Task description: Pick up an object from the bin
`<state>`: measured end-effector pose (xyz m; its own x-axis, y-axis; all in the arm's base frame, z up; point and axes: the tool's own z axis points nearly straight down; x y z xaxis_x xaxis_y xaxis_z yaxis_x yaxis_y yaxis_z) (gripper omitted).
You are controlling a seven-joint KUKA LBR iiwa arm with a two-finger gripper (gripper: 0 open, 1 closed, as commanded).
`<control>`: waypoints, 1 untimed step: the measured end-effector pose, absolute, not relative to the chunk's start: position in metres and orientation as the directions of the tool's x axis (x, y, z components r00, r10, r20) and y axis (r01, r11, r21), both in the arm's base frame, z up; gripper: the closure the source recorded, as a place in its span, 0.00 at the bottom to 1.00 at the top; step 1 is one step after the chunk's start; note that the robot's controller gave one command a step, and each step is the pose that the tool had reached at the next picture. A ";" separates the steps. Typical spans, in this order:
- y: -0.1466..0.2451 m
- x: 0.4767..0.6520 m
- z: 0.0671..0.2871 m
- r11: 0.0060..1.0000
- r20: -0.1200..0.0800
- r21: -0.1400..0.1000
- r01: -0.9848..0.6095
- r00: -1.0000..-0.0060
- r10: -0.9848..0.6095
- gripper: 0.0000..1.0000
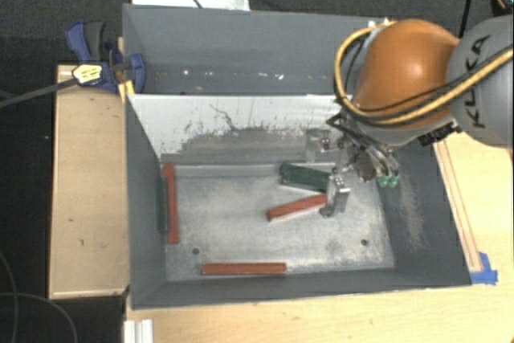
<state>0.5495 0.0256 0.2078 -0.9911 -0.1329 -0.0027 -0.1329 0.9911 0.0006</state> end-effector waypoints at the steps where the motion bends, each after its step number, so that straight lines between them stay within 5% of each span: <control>1: 0.051 0.547 0.089 0.986 0.005 0.002 -0.168 -0.986 -0.168 0.00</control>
Offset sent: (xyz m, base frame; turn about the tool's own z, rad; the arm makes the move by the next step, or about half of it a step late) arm -0.0005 0.0239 -0.1150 -0.0311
